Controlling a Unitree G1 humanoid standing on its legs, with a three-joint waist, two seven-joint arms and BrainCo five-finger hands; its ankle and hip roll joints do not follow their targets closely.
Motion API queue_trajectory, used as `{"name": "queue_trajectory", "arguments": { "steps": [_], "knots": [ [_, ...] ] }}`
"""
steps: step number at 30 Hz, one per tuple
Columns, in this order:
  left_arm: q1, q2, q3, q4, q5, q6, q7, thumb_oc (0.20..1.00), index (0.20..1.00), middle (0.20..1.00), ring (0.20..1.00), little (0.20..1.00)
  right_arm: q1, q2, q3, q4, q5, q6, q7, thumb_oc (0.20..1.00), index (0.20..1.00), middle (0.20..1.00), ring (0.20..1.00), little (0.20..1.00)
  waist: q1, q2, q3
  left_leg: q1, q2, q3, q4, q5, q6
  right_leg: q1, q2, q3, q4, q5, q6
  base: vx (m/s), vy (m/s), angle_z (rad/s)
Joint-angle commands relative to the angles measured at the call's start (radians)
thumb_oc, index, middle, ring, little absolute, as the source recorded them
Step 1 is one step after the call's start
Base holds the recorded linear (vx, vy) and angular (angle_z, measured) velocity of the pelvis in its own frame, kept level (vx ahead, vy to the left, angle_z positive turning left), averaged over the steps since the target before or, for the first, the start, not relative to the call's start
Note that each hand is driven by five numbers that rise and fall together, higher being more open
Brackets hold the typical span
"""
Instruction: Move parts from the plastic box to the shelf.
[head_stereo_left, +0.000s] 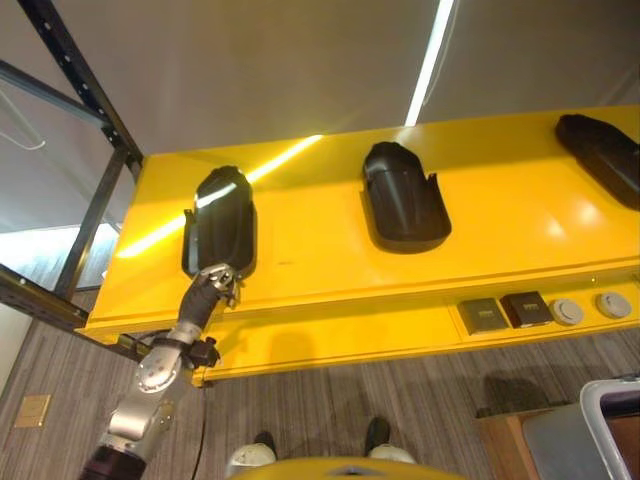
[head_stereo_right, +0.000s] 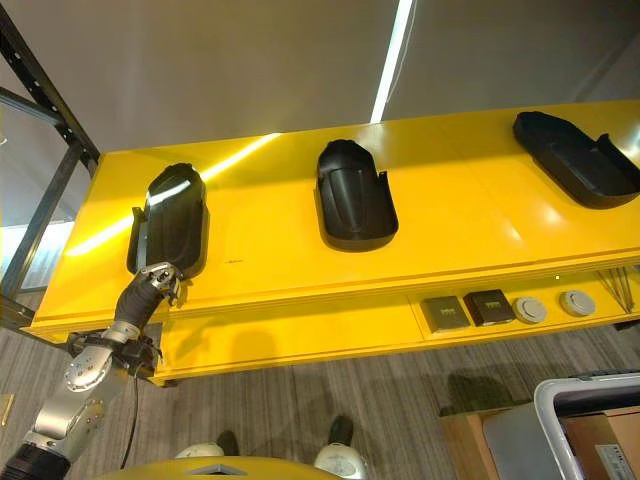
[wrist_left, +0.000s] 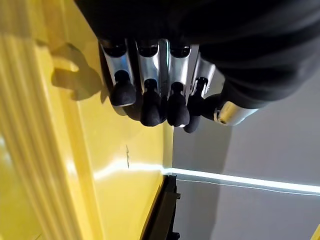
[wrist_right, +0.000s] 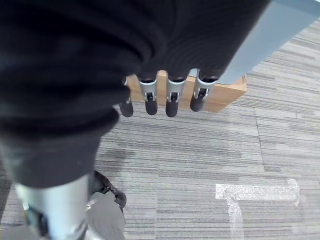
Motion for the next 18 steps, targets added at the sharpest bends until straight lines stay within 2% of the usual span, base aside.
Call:
{"name": "queue_trajectory", "arguments": {
  "steps": [1,11,18],
  "knots": [
    [-0.046,0.018,0.033,-0.027,0.052,-0.08,0.046,0.2,0.2,0.2,0.2,0.2,-0.003,-0.009,0.027,0.002,0.0,-0.007,0.003,1.0,1.0,1.0,1.0,1.0,-0.001,-0.021,0.011,-0.079,0.045,-0.011,0.091,-0.02,-0.001,0.039,-0.038,0.065,0.084,-0.136,0.044,0.02,-0.007,-0.06],
    [-0.132,-0.012,0.05,0.107,0.087,-0.055,0.134,0.2,0.2,0.2,0.2,0.2,0.007,-0.005,0.047,-0.035,-0.019,0.027,-0.003,1.0,1.0,1.0,1.0,1.0,-0.03,-0.025,0.007,-0.072,0.047,0.002,0.091,-0.019,-0.002,0.038,-0.035,0.079,0.085,-0.138,0.044,0.02,0.004,-0.07],
    [-0.187,-0.022,0.08,0.218,0.125,-0.094,0.174,0.2,0.2,0.2,0.2,0.2,0.012,-0.011,0.054,-0.052,-0.034,0.037,-0.001,1.0,1.0,1.0,1.0,1.0,-0.046,-0.025,0.008,-0.076,0.053,0.008,0.1,-0.019,-0.004,0.031,-0.033,0.088,0.094,-0.142,0.042,0.0,0.002,-0.03]
  ]
}}
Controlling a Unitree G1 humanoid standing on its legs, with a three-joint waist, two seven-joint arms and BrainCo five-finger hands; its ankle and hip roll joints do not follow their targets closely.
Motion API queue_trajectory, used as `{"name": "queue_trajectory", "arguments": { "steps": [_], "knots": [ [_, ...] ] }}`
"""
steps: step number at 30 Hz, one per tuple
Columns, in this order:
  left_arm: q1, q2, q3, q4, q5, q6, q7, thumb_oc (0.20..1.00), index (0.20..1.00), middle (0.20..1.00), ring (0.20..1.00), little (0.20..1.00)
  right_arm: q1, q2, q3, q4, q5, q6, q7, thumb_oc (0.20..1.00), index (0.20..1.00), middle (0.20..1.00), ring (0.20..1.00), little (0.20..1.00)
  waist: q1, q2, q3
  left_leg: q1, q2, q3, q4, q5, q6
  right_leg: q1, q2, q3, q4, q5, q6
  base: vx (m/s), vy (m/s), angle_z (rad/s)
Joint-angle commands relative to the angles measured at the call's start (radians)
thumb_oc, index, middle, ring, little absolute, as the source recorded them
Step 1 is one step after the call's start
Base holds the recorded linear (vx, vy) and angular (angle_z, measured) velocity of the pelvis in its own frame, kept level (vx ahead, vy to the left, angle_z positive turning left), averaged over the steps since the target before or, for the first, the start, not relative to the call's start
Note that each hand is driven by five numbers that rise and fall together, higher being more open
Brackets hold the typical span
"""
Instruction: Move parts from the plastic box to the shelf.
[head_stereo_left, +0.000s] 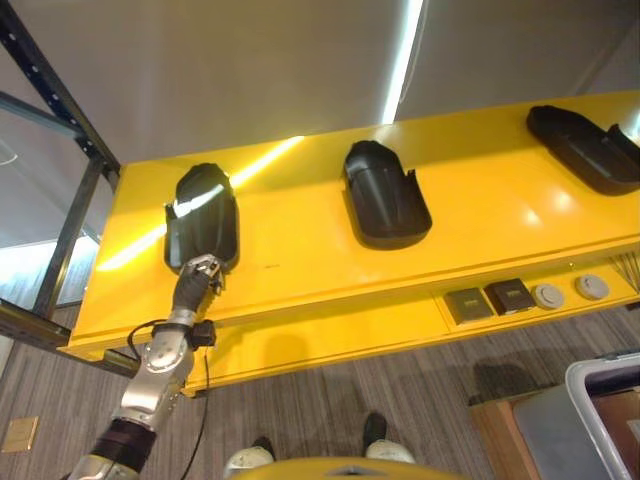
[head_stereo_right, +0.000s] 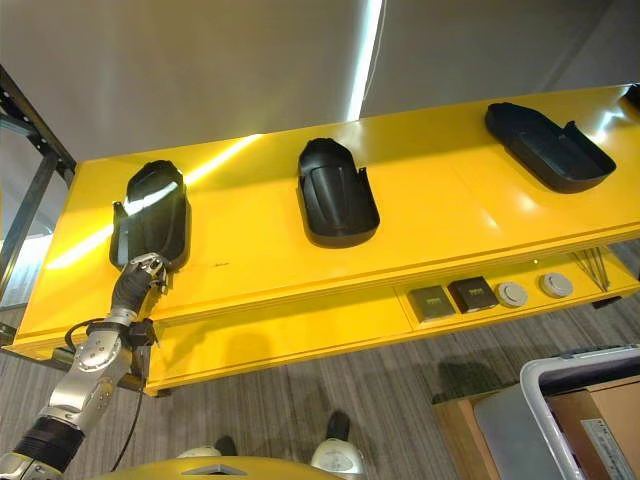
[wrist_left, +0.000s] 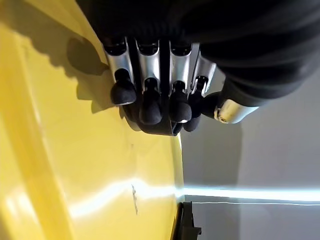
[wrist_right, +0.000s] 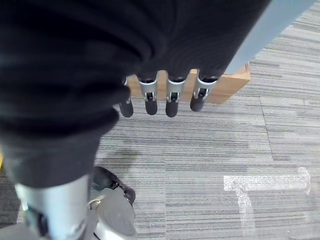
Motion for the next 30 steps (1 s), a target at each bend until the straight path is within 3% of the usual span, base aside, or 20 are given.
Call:
{"name": "queue_trajectory", "arguments": {
  "steps": [1,14,19,20,21,27,28,29,30],
  "knots": [
    [-0.067,0.011,0.063,0.013,0.035,-0.063,0.03,0.2,0.2,0.2,0.2,0.2,-0.001,-0.011,0.05,0.024,-0.023,0.023,-0.009,1.0,1.0,1.0,1.0,1.0,-0.006,-0.023,0.001,-0.102,0.053,-0.029,0.101,-0.008,-0.005,0.028,-0.039,0.051,0.094,-0.144,0.04,0.01,0.004,-0.1],
    [-0.087,0.001,0.089,0.032,0.004,-0.079,0.031,0.2,0.2,0.2,0.2,0.2,-0.007,-0.01,0.051,0.033,-0.043,0.024,-0.005,1.0,1.0,1.0,1.0,1.0,-0.01,-0.022,0.002,-0.1,0.054,-0.027,0.112,-0.013,-0.005,0.032,-0.04,0.051,0.102,-0.152,0.036,0.0,0.001,-0.01],
    [-0.082,0.0,0.086,-0.04,-0.019,-0.103,-0.051,0.2,0.2,0.2,0.2,0.2,-0.013,-0.001,0.052,0.047,-0.05,0.013,-0.013,1.0,1.0,1.0,1.0,1.0,-0.002,-0.023,0.001,-0.1,0.052,-0.029,0.114,-0.017,-0.005,0.036,-0.041,0.047,0.098,-0.152,0.034,0.0,0.0,0.0],
    [-0.081,0.001,0.086,-0.057,-0.02,-0.102,-0.058,0.435,0.435,0.435,0.435,0.435,-0.013,0.0,0.051,0.048,-0.051,0.013,-0.014,1.0,1.0,1.0,1.0,1.0,-0.001,-0.023,0.001,-0.1,0.052,-0.03,0.114,-0.017,-0.005,0.037,-0.04,0.047,0.098,-0.152,0.034,0.0,0.0,0.0],
    [-0.08,0.004,0.085,-0.095,-0.037,-0.097,-0.088,1.0,1.0,1.0,1.0,1.0,-0.014,0.002,0.048,0.055,-0.051,0.008,-0.015,1.0,1.0,1.0,1.0,1.0,0.002,-0.023,0.0,-0.1,0.051,-0.032,0.114,-0.019,-0.004,0.039,-0.041,0.046,0.096,-0.152,0.033,0.0,0.0,0.0],
    [-0.067,0.016,0.078,-0.314,-0.113,-0.072,-0.281,1.0,1.0,1.0,1.0,1.0,-0.024,0.005,0.031,0.094,-0.056,-0.018,-0.017,1.0,1.0,1.0,1.0,1.0,0.018,-0.016,-0.009,-0.09,0.046,-0.035,0.112,-0.023,-0.001,0.055,-0.044,0.036,0.088,-0.149,0.033,0.0,0.0,0.0],
    [-0.067,0.019,0.071,-0.341,-0.116,-0.063,-0.332,1.0,1.0,1.0,1.0,1.0,-0.026,0.004,0.028,0.101,-0.06,-0.024,-0.017,1.0,1.0,1.0,1.0,1.0,0.019,-0.016,-0.012,-0.089,0.046,-0.035,0.112,-0.024,-0.001,0.057,-0.044,0.035,0.086,-0.148,0.034,-0.03,-0.004,0.03],
    [-0.067,0.025,0.059,-0.375,-0.122,-0.027,-0.458,1.0,1.0,1.0,1.0,1.0,-0.029,0.002,0.024,0.109,-0.066,-0.033,-0.014,1.0,1.0,1.0,1.0,1.0,0.022,-0.015,-0.017,-0.087,0.044,-0.033,0.111,-0.025,-0.001,0.06,-0.045,0.033,0.083,-0.147,0.036,0.0,0.0,0.0],
    [-0.067,0.028,0.054,-0.385,-0.116,-0.017,-0.477,1.0,1.0,1.0,1.0,1.0,-0.03,0.001,0.023,0.11,-0.067,-0.033,-0.013,1.0,1.0,1.0,1.0,1.0,0.022,-0.015,-0.019,-0.086,0.044,-0.032,0.11,-0.025,-0.001,0.061,-0.045,0.033,0.082,-0.147,0.036,0.0,0.0,0.0]
  ]
}}
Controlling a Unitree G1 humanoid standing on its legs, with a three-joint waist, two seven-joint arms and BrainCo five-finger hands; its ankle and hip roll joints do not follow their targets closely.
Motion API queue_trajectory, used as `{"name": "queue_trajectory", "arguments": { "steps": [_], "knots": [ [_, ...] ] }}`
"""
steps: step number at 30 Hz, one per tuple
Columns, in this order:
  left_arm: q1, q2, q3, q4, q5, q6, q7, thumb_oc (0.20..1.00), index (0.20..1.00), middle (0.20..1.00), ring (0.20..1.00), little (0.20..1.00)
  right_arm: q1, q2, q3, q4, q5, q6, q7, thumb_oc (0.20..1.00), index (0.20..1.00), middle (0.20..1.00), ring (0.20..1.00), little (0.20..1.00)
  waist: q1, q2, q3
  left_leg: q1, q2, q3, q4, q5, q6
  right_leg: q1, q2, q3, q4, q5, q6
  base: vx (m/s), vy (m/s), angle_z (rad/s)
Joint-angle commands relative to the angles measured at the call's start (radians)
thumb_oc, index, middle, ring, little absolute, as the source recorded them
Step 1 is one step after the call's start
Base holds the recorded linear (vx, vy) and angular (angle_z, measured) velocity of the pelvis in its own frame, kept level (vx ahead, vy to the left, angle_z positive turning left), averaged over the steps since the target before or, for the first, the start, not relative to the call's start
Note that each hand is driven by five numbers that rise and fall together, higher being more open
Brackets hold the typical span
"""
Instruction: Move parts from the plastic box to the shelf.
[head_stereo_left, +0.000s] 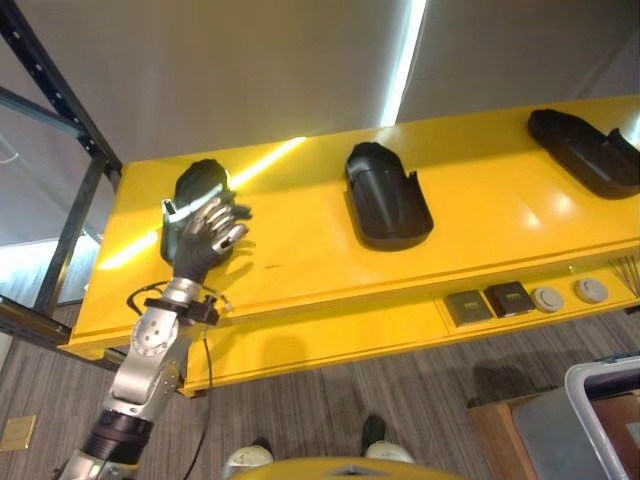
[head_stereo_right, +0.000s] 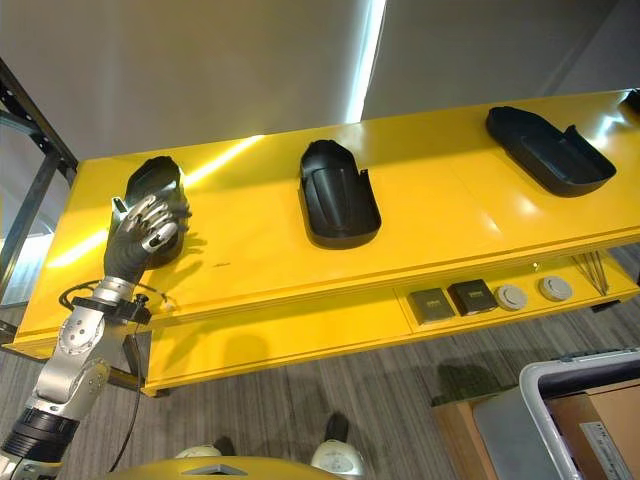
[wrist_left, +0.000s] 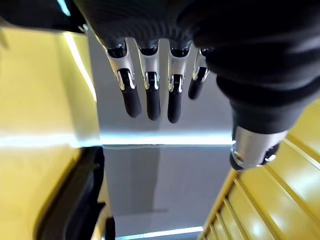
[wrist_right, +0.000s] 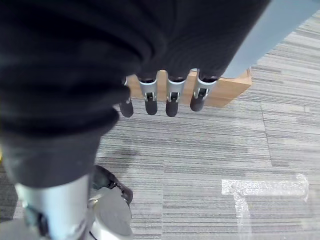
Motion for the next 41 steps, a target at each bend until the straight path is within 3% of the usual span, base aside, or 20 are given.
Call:
{"name": "queue_trajectory", "arguments": {
  "steps": [1,3,5,9,13,16,18,19,20,23,24,27,34,37,41],
  "knots": [
    [-0.047,0.037,-0.019,-0.045,0.002,0.014,-0.232,1.0,1.0,1.0,1.0,1.0,-0.031,-0.003,0.005,0.091,-0.039,-0.016,-0.008,1.0,1.0,1.0,1.0,1.0,0.0,-0.013,-0.025,-0.108,0.043,-0.038,0.107,-0.022,-0.001,0.042,-0.047,0.025,0.08,-0.149,0.04,0.0,0.0,0.0],
    [-0.055,0.084,-0.076,-0.087,0.051,0.043,-0.396,1.0,1.0,1.0,1.0,1.0,-0.047,-0.01,0.006,0.108,-0.051,-0.025,-0.004,1.0,1.0,1.0,1.0,1.0,-0.002,-0.01,-0.036,-0.105,0.043,-0.031,0.103,-0.019,-0.003,0.043,-0.048,0.025,0.077,-0.146,0.045,-0.04,0.0,0.01],
    [-0.059,0.113,-0.115,-0.098,0.053,0.094,-0.458,1.0,1.0,1.0,1.0,1.0,-0.057,-0.017,0.011,0.114,-0.058,-0.023,0.002,1.0,1.0,1.0,1.0,1.0,-0.004,-0.007,-0.044,-0.101,0.042,-0.028,0.098,-0.019,-0.002,0.044,-0.049,0.027,0.074,-0.145,0.048,-0.02,0.006,0.0],
    [-0.078,0.146,-0.229,-0.055,0.116,0.103,-0.524,1.0,1.0,1.0,1.0,1.0,-0.075,-0.025,0.025,0.13,-0.067,-0.029,0.009,1.0,1.0,1.0,1.0,1.0,-0.017,-0.003,-0.054,-0.096,0.042,-0.02,0.097,-0.019,0.0,0.043,-0.049,0.038,0.072,-0.142,0.052,-0.01,0.002,0.0],
    [-0.106,0.143,-0.377,0.059,0.202,0.139,-0.426,1.0,1.0,1.0,1.0,1.0,-0.095,-0.024,0.07,0.126,-0.063,-0.013,0.009,1.0,1.0,1.0,1.0,1.0,-0.039,-0.002,-0.065,-0.086,0.045,-0.006,0.089,-0.019,0.003,0.041,-0.046,0.053,0.066,-0.14,0.055,-0.01,0.001,-0.02],
    [-0.113,0.105,-0.445,0.192,0.241,0.103,-0.281,1.0,1.0,1.0,1.0,1.0,-0.098,-0.017,0.095,0.123,-0.051,-0.007,0.001,1.0,1.0,1.0,1.0,1.0,-0.048,-0.005,-0.069,-0.082,0.045,-0.002,0.084,-0.021,0.005,0.04,-0.043,0.061,0.064,-0.14,0.053,-0.02,-0.011,-0.05],
    [-0.103,0.083,-0.465,0.286,0.251,0.011,-0.219,1.0,1.0,1.0,1.0,1.0,-0.097,-0.007,0.105,0.118,-0.043,-0.003,-0.007,1.0,1.0,1.0,1.0,1.0,-0.05,-0.01,-0.07,-0.081,0.045,-0.002,0.083,-0.022,0.007,0.038,-0.041,0.065,0.065,-0.14,0.05,-0.03,-0.024,-0.04],
    [-0.093,0.073,-0.462,0.32,0.279,-0.062,-0.13,1.0,1.0,1.0,1.0,1.0,-0.095,-0.002,0.112,0.113,-0.035,0.003,-0.01,1.0,1.0,1.0,1.0,1.0,-0.05,-0.013,-0.069,-0.082,0.045,-0.002,0.084,-0.023,0.007,0.037,-0.041,0.065,0.065,-0.14,0.049,-0.02,-0.014,-0.06],
    [-0.09,0.07,-0.46,0.328,0.289,-0.083,-0.085,1.0,1.0,1.0,1.0,1.0,-0.095,-0.001,0.114,0.111,-0.032,0.005,-0.01,1.0,1.0,1.0,1.0,1.0,-0.05,-0.013,-0.069,-0.082,0.045,-0.002,0.084,-0.023,0.007,0.036,-0.042,0.065,0.065,-0.141,0.049,-0.04,-0.031,-0.11],
    [-0.029,0.03,-0.405,0.496,0.208,-0.024,-0.146,1.0,1.0,1.0,1.0,1.0,-0.086,0.007,0.111,0.097,-0.008,0.015,-0.014,1.0,1.0,1.0,1.0,1.0,-0.038,-0.021,-0.063,-0.085,0.046,-0.01,0.086,-0.021,0.006,0.034,-0.04,0.062,0.067,-0.14,0.043,-0.03,-0.02,-0.05],
    [0.011,0.006,-0.376,0.574,0.131,0.035,-0.149,1.0,1.0,1.0,1.0,1.0,-0.082,0.008,0.101,0.092,-0.002,0.019,-0.015,1.0,1.0,1.0,1.0,1.0,-0.031,-0.02,-0.06,-0.086,0.045,-0.014,0.085,-0.02,0.007,0.035,-0.04,0.057,0.067,-0.14,0.041,0.0,0.0,0.0],
    [0.051,-0.018,-0.333,0.651,0.102,0.09,-0.106,1.0,1.0,1.0,1.0,1.0,-0.08,0.006,0.089,0.084,0.005,0.029,-0.012,1.0,1.0,1.0,1.0,1.0,-0.025,-0.019,-0.059,-0.089,0.042,-0.02,0.086,-0.021,0.009,0.032,-0.041,0.054,0.068,-0.141,0.04,-0.01,-0.001,0.0],
    [0.141,-0.135,-0.122,1.131,0.174,0.06,-0.007,1.0,1.0,1.0,1.0,1.0,-0.091,0.018,0.053,0.065,0.018,0.056,-0.026,1.0,1.0,1.0,1.0,1.0,0.004,-0.019,-0.044,-0.118,0.032,-0.051,0.092,-0.01,0.01,0.009,-0.052,0.035,0.084,-0.141,0.034,-0.05,0.012,0.07],
    [0.155,-0.161,-0.071,1.286,0.278,-0.001,-0.011,1.0,1.0,1.0,1.0,1.0,-0.104,0.023,0.04,0.076,0.007,0.058,-0.024,1.0,1.0,1.0,1.0,1.0,0.015,-0.021,-0.038,-0.122,0.029,-0.065,0.094,-0.008,0.01,0.013,-0.053,0.028,0.082,-0.139,0.034,-0.02,-0.006,0.17],
    [0.162,-0.185,-0.055,1.319,0.298,-0.022,0.021,1.0,1.0,1.0,1.0,1.0,-0.105,0.026,0.039,0.079,-0.013,0.062,-0.024,1.0,1.0,1.0,1.0,1.0,0.021,-0.023,-0.042,-0.11,0.024,-0.076,0.08,-0.01,0.011,0.022,-0.05,0.028,0.077,-0.143,0.033,0.02,0.004,0.16]
  ]
}}
